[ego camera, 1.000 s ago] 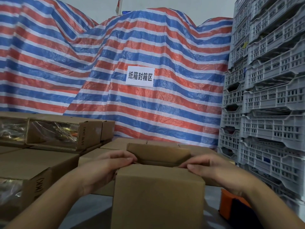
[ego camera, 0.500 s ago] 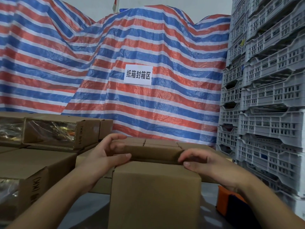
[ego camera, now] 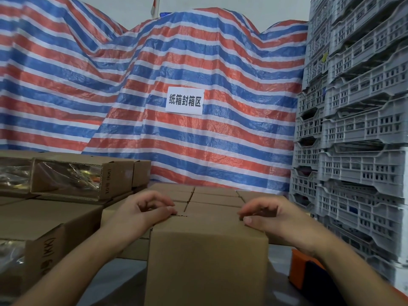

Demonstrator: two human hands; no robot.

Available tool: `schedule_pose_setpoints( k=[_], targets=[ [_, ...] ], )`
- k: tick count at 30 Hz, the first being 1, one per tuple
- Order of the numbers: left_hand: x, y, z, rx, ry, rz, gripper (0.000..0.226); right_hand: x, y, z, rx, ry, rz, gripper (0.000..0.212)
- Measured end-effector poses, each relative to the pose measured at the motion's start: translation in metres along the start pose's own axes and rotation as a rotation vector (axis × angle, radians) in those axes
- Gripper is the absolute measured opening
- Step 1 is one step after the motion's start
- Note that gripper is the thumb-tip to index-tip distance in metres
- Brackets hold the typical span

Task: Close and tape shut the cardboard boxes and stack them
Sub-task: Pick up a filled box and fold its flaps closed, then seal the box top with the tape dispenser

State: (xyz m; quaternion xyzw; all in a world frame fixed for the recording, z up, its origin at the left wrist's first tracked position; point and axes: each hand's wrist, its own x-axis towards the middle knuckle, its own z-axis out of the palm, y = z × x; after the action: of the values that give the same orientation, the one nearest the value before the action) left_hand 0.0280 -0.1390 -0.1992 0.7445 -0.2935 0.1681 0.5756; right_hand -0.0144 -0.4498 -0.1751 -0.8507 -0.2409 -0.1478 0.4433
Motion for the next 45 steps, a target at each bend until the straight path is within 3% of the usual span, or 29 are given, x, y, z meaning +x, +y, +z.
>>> schedule_pose_setpoints(
  k=[6, 9, 11, 14, 17, 23, 27, 29, 33, 36, 39, 45],
  targets=[
    [0.004, 0.011, 0.0, 0.094, -0.071, -0.126, 0.018, 0.002, 0.001, 0.002, -0.008, 0.018, -0.004, 0.026],
    [0.007, 0.035, 0.006, 0.401, -0.111, -0.111, 0.016, 0.002, 0.002, 0.003, -0.005, 0.024, 0.002, 0.032],
    [0.002, 0.057, 0.022, 0.543, -0.132, -0.039, 0.015, 0.002, 0.002, 0.003, 0.009, 0.021, 0.006, 0.025],
    [-0.005, 0.072, 0.052, 0.845, -0.364, 0.0, 0.054, 0.0, -0.001, 0.003, 0.027, 0.011, 0.007, 0.002],
    [-0.01, 0.071, 0.066, 1.101, -0.512, 0.02, 0.072, -0.002, -0.004, 0.005, 0.047, 0.001, 0.013, 0.015],
    [-0.015, 0.066, 0.064, 1.116, -0.483, 0.056, 0.071, -0.004, -0.014, 0.005, -0.032, 0.031, 0.056, 0.012],
    [-0.016, 0.063, 0.063, 1.096, -0.469, 0.052, 0.073, -0.009, -0.016, -0.008, -0.312, 0.33, -0.006, 0.031],
    [-0.019, 0.063, 0.063, 1.105, -0.457, 0.061, 0.074, -0.023, -0.013, -0.014, -0.56, 0.394, 0.07, 0.039],
    [-0.026, 0.066, 0.064, 1.088, -0.424, 0.072, 0.073, -0.062, 0.008, -0.022, -0.998, 0.313, 0.44, 0.037],
    [-0.034, 0.07, 0.062, 1.073, -0.406, 0.083, 0.074, -0.09, 0.017, -0.027, -1.008, 0.272, 0.602, 0.044],
    [-0.044, 0.076, 0.06, 1.076, -0.393, 0.097, 0.077, -0.108, 0.017, -0.023, -1.05, 0.325, 0.67, 0.057],
    [-0.058, 0.083, 0.061, 1.088, -0.364, 0.138, 0.082, -0.122, 0.023, -0.006, -1.169, 0.305, 0.692, 0.056]
  ],
)
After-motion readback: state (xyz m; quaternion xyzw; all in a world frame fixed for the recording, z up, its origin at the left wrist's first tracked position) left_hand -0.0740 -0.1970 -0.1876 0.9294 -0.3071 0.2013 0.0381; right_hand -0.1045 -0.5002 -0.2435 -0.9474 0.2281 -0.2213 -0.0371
